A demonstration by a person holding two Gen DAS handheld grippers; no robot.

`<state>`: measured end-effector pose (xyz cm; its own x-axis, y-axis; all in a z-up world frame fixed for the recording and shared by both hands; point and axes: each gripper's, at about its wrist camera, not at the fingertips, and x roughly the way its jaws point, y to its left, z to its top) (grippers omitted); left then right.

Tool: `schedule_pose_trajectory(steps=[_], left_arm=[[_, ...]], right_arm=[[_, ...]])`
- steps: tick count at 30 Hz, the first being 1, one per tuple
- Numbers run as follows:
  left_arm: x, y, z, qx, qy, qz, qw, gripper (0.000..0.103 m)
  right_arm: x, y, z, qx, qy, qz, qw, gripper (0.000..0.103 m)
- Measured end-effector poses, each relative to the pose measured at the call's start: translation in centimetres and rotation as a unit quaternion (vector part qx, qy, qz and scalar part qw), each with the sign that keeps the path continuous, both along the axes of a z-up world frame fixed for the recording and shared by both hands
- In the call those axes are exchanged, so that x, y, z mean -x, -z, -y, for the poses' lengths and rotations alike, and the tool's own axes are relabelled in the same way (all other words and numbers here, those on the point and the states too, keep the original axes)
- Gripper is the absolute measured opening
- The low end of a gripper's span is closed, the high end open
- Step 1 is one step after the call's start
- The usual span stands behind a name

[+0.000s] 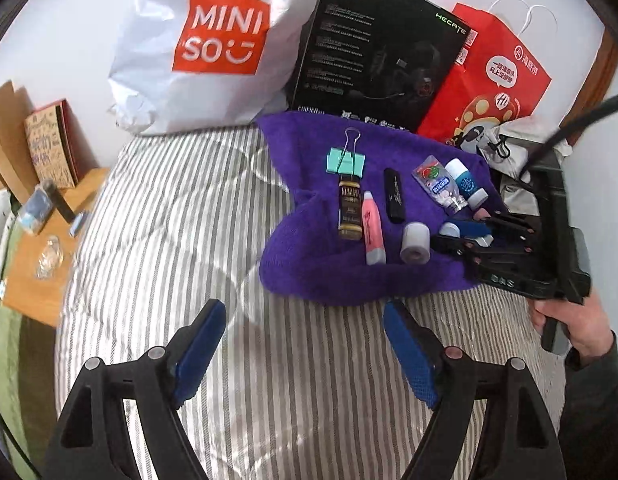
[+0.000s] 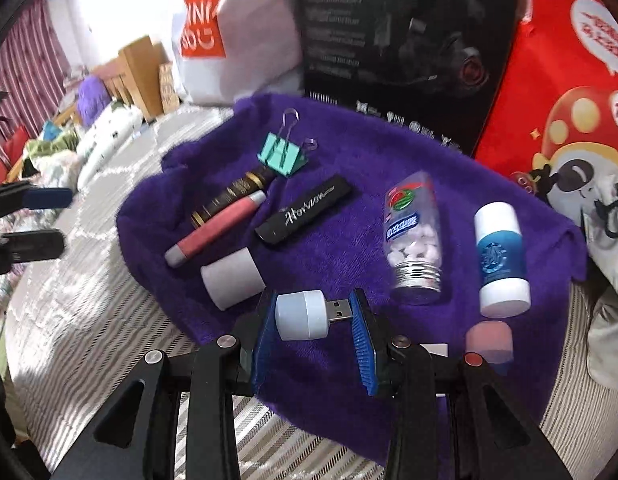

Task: Organize rigid objects
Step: 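Lower the white USB light onto the towel and open the right tool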

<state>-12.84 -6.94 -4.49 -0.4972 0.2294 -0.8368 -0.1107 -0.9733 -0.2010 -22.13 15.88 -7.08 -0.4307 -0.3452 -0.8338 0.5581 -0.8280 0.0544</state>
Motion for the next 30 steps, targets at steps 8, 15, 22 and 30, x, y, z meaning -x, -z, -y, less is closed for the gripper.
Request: schedule_pose_trajectory(steps=[8,15,22,30], left_arm=[[-1.3,0.3,1.1,-0.008,-0.008,-0.002,0.9999,0.080],[-2.0,0.1,2.1,-0.014,-0.024,-0.004,0.9996,0.080],[-2.8,-0.5,1.9,-0.008,-0.025,-0.007,0.9996,0.080],[-3.8,-1.9,0.5,0.008,-0.021,-0.026,0.9994,0.080]], right_arm=[[0.8,1.4,1.0,-0.042,0.001,0.001,0.999,0.036],[0.6,1.5,0.9,-0.047,-0.007,0.002,0.999,0.036],[0.6,1.4,0.8,-0.047,-0.015,0.007,0.999,0.037],[-0.7,0.6,-0.6,-0.046,-0.006,0.005,0.999,0.047]])
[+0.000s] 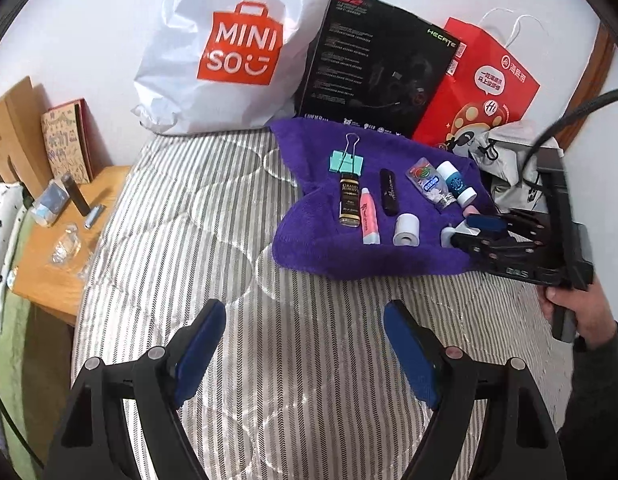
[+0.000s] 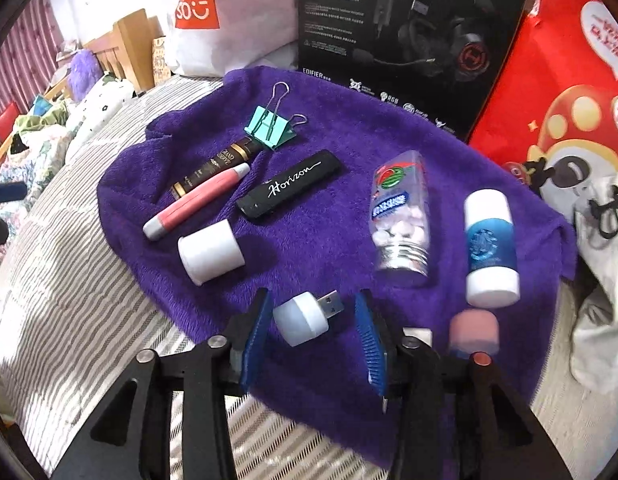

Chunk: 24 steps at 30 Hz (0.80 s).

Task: Organize rigid objects

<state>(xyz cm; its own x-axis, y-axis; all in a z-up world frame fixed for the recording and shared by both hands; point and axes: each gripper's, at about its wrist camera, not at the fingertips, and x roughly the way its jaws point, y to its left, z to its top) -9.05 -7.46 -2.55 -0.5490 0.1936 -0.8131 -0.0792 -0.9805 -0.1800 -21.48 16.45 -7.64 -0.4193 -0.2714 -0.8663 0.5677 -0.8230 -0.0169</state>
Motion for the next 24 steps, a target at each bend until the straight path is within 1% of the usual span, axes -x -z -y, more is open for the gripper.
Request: schedule_pose_trajectory(steps=[1,3,5,7,9,12,14,15,16,17,18,19,21,23,24], left_arm=[[-0.1,-0.2,-0.2,0.000,0.000,-0.002,1.0000,0.080],[-0.3,-0.5,-0.8,-0.003,0.000,-0.005,1.0000,0.081],[-0.5,-0.8,-1.7,0.007,0.001,-0.010,0.9999,0.083],[-0.7,-1.0,-2.8,0.023,0.002,-0.013,0.9996,0.090],[-0.9,-1.3,-3.9,0.034,0.006,-0.018,0.9992,0.090],[-1.2,-1.5,-5.2,0.022,0.014,-0.018,0.9995,0.090],[-1.5,-1.6,-5.8,0.003,0.016,-0.020,0.9997,0.090],[-1.7,-1.6,-6.1,-0.001,0.016,-0.021,0.9996,0.090],[-1.9,-1.7,-6.5,-0.002,0.013,-0.024,0.9996,0.090],[-2.1,-1.7,-7.0,0.002,0.010,-0.027,0.9996,0.090],[-2.2,-1.6,-7.4,0.007,0.008,-0.027,0.9996,0.093],[-2.3,-1.6,-7.8,0.013,0.003,-0.025,0.9996,0.097],[-2.6,-1.5,-8.4,0.022,-0.008,-0.020,0.9995,0.099],[-3.0,-1.5,-8.7,0.018,-0.017,-0.018,0.9995,0.099],[-3.2,-1.5,-8.8,0.014,-0.020,-0.016,0.9996,0.099]], right_arm=[[-0.4,-0.3,-0.2,-0.002,0.002,-0.003,1.000,0.049],[-1.2,-1.1,-0.8,-0.001,0.008,-0.009,1.000,0.050],[-2.3,-2.2,-1.4,0.004,0.011,-0.016,1.000,0.055],[-3.4,-3.1,-1.9,0.005,0.017,-0.025,1.000,0.069],[-4.8,-4.2,-2.4,0.013,0.017,-0.037,0.999,0.074],[-6.9,-5.5,-3.1,0.015,0.024,-0.049,0.998,0.083],[-8.2,-6.2,-3.6,0.024,0.028,-0.056,0.998,0.083],[-8.8,-6.4,-3.9,0.027,0.031,-0.057,0.998,0.085],[-9.3,-6.5,-4.1,0.030,0.035,-0.060,0.997,0.088],[-9.9,-6.7,-4.4,0.031,0.044,-0.064,0.997,0.090],[-10.5,-6.9,-4.8,0.034,0.055,-0.068,0.996,0.094],[-11.0,-7.1,-5.2,0.038,0.069,-0.069,0.994,0.098],[-12.1,-7.4,-6.2,0.049,0.110,-0.072,0.990,0.100],[-13.4,-7.7,-6.8,0.052,0.148,-0.076,0.985,0.100],[-13.8,-7.8,-7.0,0.051,0.157,-0.078,0.983,0.100]])
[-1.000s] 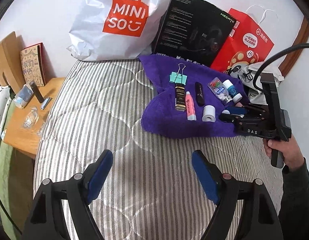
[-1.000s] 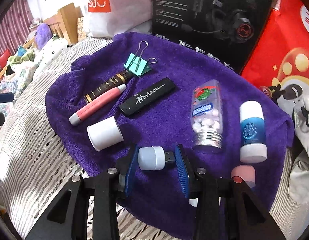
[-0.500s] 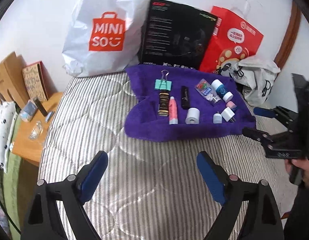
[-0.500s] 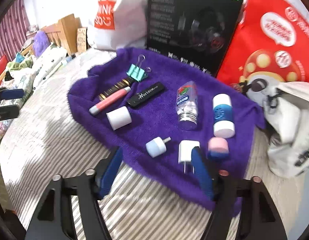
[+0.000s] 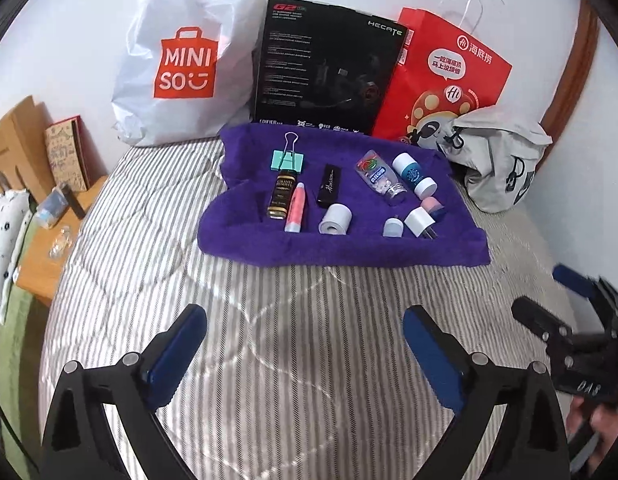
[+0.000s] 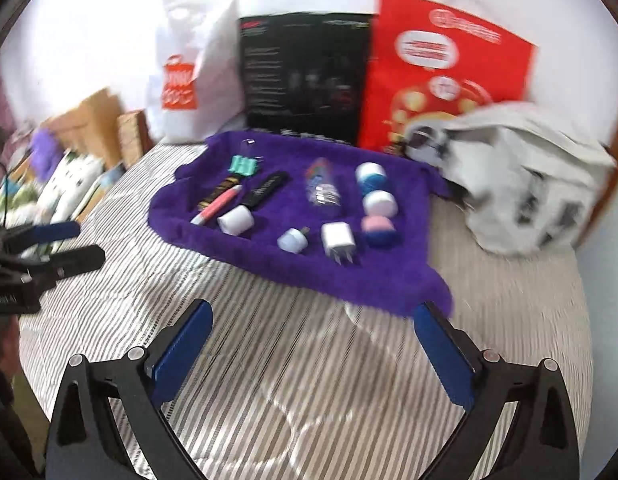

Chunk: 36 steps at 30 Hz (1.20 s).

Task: Organize rigid objects

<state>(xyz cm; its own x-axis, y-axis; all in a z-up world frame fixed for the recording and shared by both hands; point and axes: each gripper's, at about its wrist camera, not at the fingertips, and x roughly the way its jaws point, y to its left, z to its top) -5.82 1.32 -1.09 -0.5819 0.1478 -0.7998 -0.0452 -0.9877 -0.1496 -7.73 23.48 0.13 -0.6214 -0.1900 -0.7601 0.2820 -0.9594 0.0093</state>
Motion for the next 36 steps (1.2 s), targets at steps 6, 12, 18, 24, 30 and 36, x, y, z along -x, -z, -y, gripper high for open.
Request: schedule_pose_trajectory(steps=[6,12,18,24,30,36], left_arm=[[-1.4,-0.5,-1.1,0.005,-0.001,-0.014,0.9999,0.103],[-2.5,-1.9,-2.4,0.021,0.006,-0.035,0.9992,0.103],[-3.1,-2.6,-3.7,0.038,0.013,-0.042,0.9983,0.103],[-3.7,-2.8,-4.3,0.055,0.015,-0.044,0.9974,0.103],[-4.2,-2.9,-4.3,0.072,0.013,-0.046,0.9962,0.103],[-4.4,-3.2,-3.9,0.078,0.011,-0.050,0.9956,0.103]], right_arm=[[-2.8,-0.2,-0.8,-0.016,0.064,0.000,0.998,0.100],[-4.4,-0.8,-2.2,0.025,0.100,0.011,0.995,0.103],[-5.5,-2.0,-3.8,0.043,0.121,0.002,0.992,0.103],[-6.1,-2.1,-4.7,0.040,0.138,0.004,0.990,0.103],[-6.4,-2.0,-5.0,0.034,0.143,0.007,0.989,0.103],[-6.5,-1.9,-4.9,0.028,0.142,0.004,0.989,0.103]])
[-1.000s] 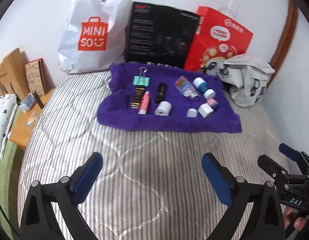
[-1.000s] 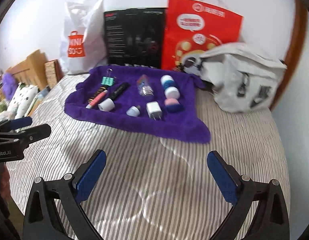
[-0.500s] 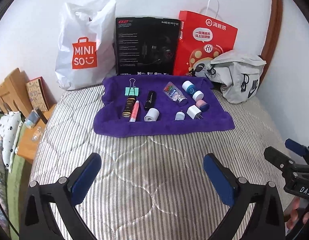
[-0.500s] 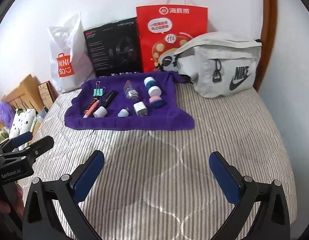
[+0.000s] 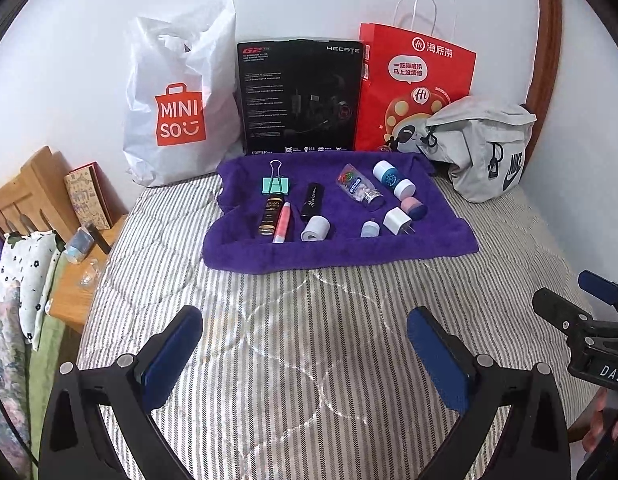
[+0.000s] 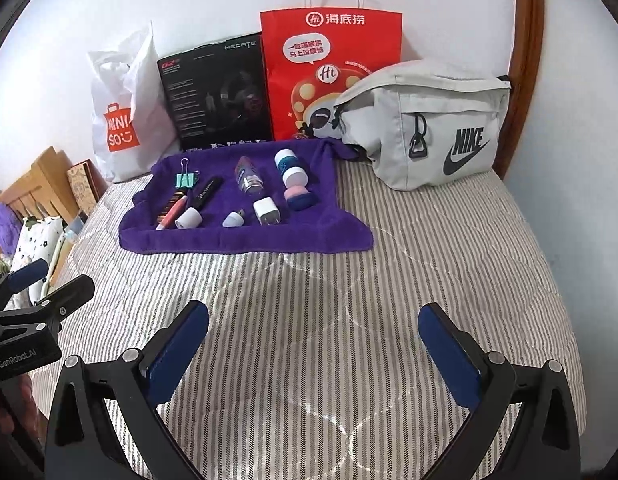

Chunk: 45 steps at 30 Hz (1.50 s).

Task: Organize rigid objects

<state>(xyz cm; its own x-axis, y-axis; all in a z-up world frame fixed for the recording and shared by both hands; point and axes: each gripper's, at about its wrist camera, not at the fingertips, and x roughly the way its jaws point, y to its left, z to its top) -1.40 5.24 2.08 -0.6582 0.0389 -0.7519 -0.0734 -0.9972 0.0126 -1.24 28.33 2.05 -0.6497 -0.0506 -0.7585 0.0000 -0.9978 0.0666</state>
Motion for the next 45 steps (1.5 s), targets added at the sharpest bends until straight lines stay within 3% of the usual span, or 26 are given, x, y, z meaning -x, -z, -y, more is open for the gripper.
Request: schedule_pose_trajectory(steps=[11,45], left_arm=[[-0.1,-0.2,0.1,0.007,-0.006,-0.004,1.0000,0.103],[-1.1,-0.5,0.7,0.006,-0.016,-0.003,0.9999,0.103]], right_arm=[[-0.2,0.0,0.3,0.019,-0.013,0.004,1.000,0.103],[-0.9,-0.4,0.7,0.002,-0.008,0.003,1.000,0.103]])
